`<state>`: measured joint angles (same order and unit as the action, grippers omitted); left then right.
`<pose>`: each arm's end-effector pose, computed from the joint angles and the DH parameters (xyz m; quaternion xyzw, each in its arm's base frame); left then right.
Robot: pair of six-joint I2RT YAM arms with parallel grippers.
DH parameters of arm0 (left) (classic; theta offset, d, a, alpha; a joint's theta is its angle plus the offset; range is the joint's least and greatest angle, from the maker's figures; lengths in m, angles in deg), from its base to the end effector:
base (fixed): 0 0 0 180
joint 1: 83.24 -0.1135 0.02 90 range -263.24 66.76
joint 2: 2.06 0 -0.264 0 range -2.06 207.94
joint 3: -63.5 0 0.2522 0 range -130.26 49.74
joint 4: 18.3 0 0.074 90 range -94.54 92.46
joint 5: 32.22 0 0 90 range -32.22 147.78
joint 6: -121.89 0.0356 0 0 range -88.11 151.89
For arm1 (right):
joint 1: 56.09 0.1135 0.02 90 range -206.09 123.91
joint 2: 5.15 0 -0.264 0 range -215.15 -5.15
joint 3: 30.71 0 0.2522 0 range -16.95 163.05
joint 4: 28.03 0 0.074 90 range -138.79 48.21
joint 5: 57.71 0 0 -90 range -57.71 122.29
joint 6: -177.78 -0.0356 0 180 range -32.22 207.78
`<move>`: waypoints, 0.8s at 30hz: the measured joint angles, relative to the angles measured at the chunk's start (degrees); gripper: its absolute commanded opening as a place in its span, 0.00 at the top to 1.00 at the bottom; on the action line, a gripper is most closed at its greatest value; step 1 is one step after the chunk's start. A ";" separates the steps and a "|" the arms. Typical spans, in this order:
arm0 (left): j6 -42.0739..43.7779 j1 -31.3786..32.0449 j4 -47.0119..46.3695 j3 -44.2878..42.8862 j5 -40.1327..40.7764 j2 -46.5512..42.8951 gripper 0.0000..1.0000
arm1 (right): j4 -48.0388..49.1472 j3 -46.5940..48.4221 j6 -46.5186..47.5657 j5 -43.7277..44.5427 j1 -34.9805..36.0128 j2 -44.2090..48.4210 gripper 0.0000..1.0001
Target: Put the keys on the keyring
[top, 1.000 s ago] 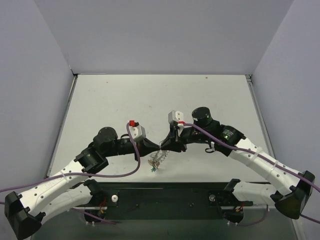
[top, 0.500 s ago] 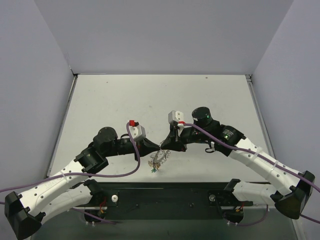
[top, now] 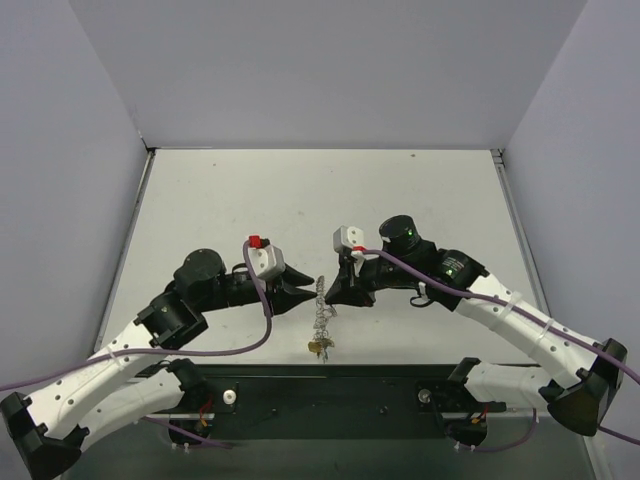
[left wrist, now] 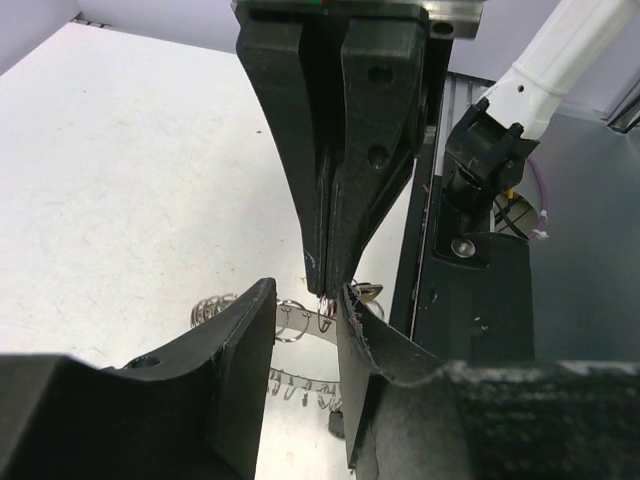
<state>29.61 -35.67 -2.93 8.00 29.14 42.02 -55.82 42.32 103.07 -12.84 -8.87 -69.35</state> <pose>0.1106 -0.1463 0.3398 0.4285 0.5888 -0.4426 0.5233 0.1500 0.1992 0.3577 -0.5806 0.5268 0.4478 0.4299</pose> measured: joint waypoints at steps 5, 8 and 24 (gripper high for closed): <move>2.73 0.00 8.39 -7.87 0.33 2.86 0.59 | -2.60 1.70 1.79 0.39 0.00 -0.61 1.00; 5.07 0.00 15.43 -14.40 -0.04 6.51 0.59 | -4.57 3.43 3.17 0.98 0.00 -1.22 1.00; 15.32 0.00 41.09 -30.42 -7.69 22.27 0.61 | -9.55 5.25 6.25 2.95 -0.04 -1.38 1.00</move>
<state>44.93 -35.67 38.16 -22.42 21.45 64.29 -65.37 47.56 109.32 -9.89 -8.91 -70.73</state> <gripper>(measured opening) 0.395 0.037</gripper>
